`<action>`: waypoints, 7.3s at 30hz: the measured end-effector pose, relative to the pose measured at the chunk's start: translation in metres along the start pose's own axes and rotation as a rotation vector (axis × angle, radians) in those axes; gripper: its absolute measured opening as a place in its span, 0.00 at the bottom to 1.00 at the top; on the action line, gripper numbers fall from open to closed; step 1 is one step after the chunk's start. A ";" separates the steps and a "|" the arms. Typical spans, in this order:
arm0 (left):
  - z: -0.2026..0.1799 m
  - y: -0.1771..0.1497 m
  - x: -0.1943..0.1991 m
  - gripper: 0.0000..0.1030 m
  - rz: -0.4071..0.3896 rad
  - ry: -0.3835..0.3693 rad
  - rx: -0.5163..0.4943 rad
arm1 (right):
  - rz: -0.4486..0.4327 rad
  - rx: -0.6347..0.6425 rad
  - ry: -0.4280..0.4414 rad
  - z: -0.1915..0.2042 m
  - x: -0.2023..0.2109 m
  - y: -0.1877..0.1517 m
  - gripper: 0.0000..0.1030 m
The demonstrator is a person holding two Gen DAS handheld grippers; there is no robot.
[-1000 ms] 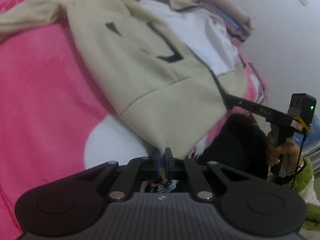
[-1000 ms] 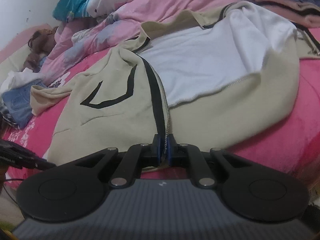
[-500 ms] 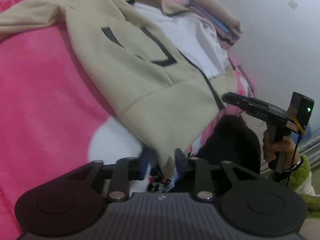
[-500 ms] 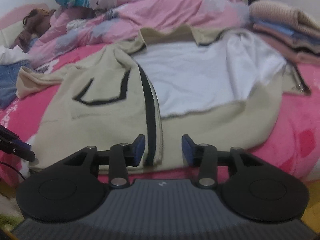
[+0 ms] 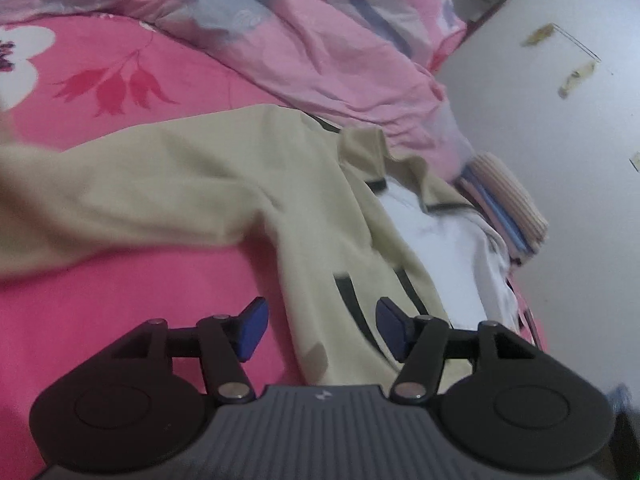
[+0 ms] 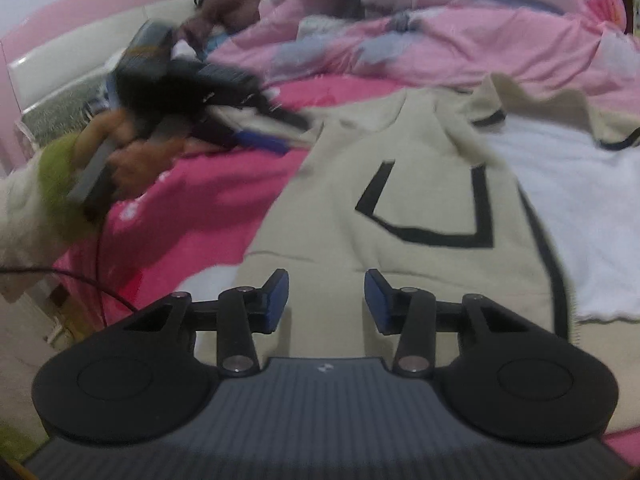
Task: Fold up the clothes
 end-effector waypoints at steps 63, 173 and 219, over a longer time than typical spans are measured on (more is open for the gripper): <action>-0.007 0.107 -0.159 0.44 -0.266 0.372 -0.161 | -0.068 -0.482 0.047 -0.226 -0.059 0.159 0.55; -0.115 0.065 -0.233 0.52 -0.078 0.303 -0.658 | 0.138 -0.059 -0.264 -0.215 -0.145 0.116 0.10; -0.016 0.167 -0.199 0.20 -0.145 0.451 -0.629 | -0.010 -0.105 -0.177 -0.229 -0.141 0.099 0.21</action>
Point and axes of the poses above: each gripper's, at about its wrist camera, not at the fingertips, and x roughly against the way its jaws point, z to its left, y to its top, the point moved 5 cm from there along -x, roughly the way its jaws point, and after that the axes turned 1 degree about -y, right-handed, at the moved point
